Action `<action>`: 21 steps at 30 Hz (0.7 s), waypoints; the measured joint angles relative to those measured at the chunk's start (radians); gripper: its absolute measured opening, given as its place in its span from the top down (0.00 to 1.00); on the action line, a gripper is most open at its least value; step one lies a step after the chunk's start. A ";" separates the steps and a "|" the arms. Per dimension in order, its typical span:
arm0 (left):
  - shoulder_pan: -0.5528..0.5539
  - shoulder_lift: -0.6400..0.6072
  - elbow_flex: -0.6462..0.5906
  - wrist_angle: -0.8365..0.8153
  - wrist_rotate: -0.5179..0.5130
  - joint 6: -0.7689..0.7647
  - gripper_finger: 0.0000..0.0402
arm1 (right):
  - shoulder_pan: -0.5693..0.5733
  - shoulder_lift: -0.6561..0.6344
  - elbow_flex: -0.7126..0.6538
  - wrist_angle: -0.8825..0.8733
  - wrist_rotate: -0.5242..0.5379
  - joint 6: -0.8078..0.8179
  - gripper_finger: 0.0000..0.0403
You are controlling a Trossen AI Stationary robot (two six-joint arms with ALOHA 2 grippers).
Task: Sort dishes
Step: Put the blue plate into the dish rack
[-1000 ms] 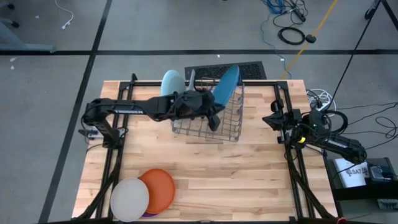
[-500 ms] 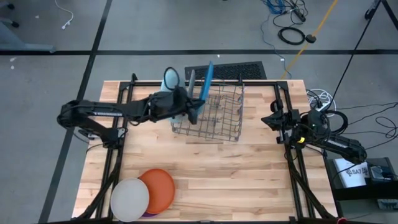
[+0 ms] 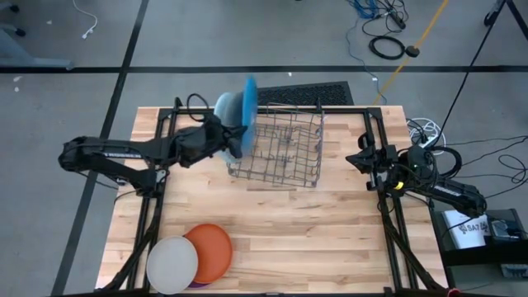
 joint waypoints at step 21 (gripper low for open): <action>-0.002 0.075 -0.011 0.118 0.191 -0.049 1.00 | 0.000 0.000 0.000 -0.010 0.001 0.002 0.99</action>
